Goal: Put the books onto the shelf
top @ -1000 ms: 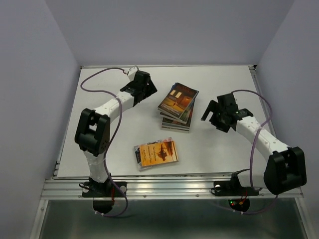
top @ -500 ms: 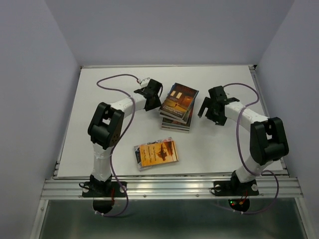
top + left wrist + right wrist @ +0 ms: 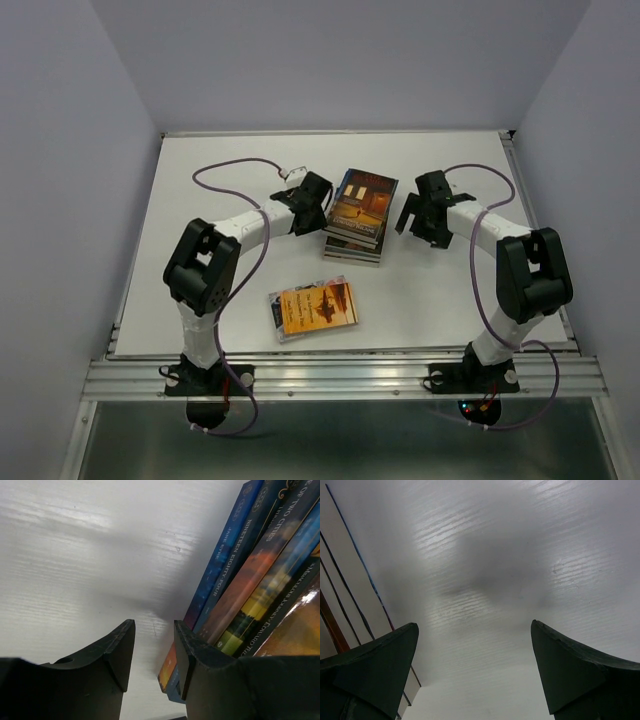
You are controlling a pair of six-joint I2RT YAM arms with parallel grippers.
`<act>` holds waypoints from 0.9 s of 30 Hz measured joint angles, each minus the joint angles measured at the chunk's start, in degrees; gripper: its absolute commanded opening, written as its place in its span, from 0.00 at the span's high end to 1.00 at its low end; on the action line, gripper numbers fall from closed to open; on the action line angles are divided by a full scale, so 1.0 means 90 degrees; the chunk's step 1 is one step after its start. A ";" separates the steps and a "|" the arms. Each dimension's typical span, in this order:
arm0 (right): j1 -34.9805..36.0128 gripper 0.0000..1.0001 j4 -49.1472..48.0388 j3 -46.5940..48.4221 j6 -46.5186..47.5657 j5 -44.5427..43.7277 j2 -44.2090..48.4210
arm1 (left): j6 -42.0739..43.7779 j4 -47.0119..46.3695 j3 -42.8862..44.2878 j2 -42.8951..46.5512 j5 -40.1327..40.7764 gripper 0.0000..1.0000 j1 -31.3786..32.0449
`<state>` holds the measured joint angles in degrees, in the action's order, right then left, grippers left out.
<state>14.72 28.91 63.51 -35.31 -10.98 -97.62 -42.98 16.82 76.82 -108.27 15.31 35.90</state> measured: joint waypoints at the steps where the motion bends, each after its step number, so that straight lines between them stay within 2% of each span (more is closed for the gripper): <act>1: 0.0000 0.00 -0.0010 0.0000 0.0002 0.0005 0.0000 | -0.0046 0.0015 -0.0100 0.0061 -0.0005 0.51 0.0002; 7: 0.0000 0.00 -0.0063 0.0000 0.0078 0.0007 0.0005 | -0.0141 0.0029 -0.0260 0.0136 -0.0073 0.52 0.0019; 15: 0.0000 0.00 -0.0073 -0.0002 0.0131 -0.0019 0.0231 | -0.0163 0.0024 -0.0282 0.0170 -0.0168 0.51 0.0386; 20: 0.0000 0.00 -0.0068 -0.0102 0.0141 -0.0024 0.0508 | -0.0245 0.0143 -0.0568 0.0498 -0.0143 0.50 0.0461; 23: 0.0000 0.00 0.0000 -0.0335 0.0114 -0.0019 0.0913 | -0.0316 0.0340 -0.0729 0.0809 0.0029 0.46 0.0461; 25: 0.0000 0.00 0.0138 -0.0721 0.0119 0.0036 0.1549 | -0.0410 0.0508 -0.0899 0.1195 0.0223 0.38 0.0432; 26: 0.0000 0.00 0.0189 -0.0908 0.0131 0.0102 0.1858 | -0.0449 0.0559 -0.1030 0.1421 0.0304 0.29 0.0408; 27: 0.0000 0.00 0.0308 -0.1200 0.0233 0.0243 0.2322 | -0.0478 0.0571 -0.1166 0.1625 0.0350 0.28 0.0374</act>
<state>14.72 31.68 52.71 -33.21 -8.80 -76.73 -47.29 21.96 66.32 -93.65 18.46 39.27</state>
